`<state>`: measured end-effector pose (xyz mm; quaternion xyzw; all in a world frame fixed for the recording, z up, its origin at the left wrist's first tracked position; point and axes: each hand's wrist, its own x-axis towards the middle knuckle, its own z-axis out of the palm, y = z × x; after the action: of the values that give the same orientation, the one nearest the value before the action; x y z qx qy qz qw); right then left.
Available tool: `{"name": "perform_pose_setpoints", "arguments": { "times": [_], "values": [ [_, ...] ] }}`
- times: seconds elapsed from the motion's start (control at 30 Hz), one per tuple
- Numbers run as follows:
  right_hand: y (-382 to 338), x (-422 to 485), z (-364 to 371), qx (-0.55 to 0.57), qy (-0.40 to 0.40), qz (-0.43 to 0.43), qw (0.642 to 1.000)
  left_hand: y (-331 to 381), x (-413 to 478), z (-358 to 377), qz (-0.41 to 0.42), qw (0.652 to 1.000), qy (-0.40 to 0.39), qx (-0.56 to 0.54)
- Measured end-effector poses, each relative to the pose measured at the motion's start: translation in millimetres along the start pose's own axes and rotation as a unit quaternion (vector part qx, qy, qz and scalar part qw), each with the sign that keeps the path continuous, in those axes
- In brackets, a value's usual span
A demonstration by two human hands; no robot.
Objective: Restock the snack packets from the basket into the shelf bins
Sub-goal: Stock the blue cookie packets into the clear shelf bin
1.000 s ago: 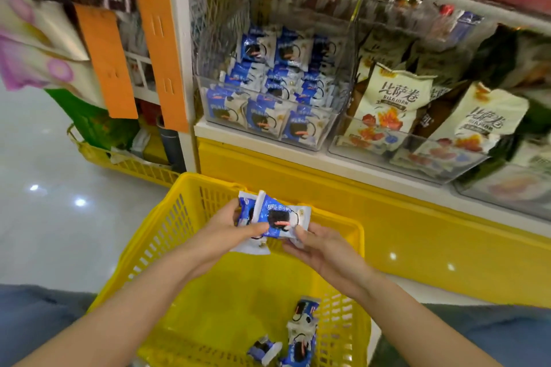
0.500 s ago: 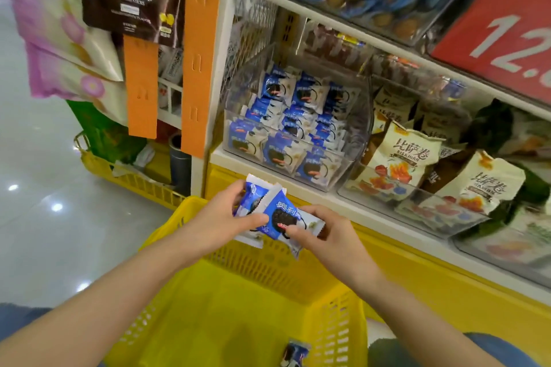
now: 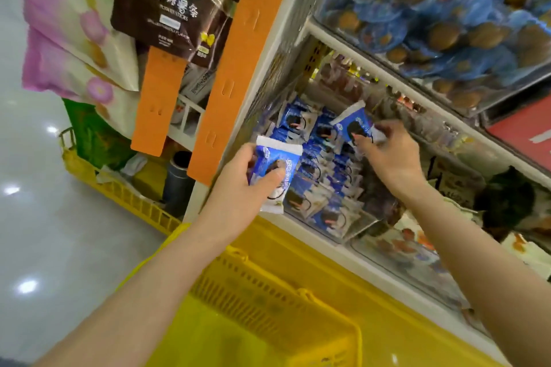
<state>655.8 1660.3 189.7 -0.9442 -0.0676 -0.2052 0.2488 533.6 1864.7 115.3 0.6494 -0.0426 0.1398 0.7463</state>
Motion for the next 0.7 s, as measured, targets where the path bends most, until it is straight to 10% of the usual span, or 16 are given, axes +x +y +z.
{"name": "perform_pose_setpoints", "arguments": {
  "times": [0.37, 0.7],
  "values": [
    [45.7, 83.8, 27.1, -0.303, -0.112, 0.014, 0.946, -5.8, 34.1, 7.4, -0.027, 0.999, 0.004, -0.035],
    [52.1, 104.7, 50.1, -0.305, -0.139, 0.017, 0.942, -12.7, 50.1, -3.9, -0.050, 0.997, 0.019, -0.062]
  ]
}}
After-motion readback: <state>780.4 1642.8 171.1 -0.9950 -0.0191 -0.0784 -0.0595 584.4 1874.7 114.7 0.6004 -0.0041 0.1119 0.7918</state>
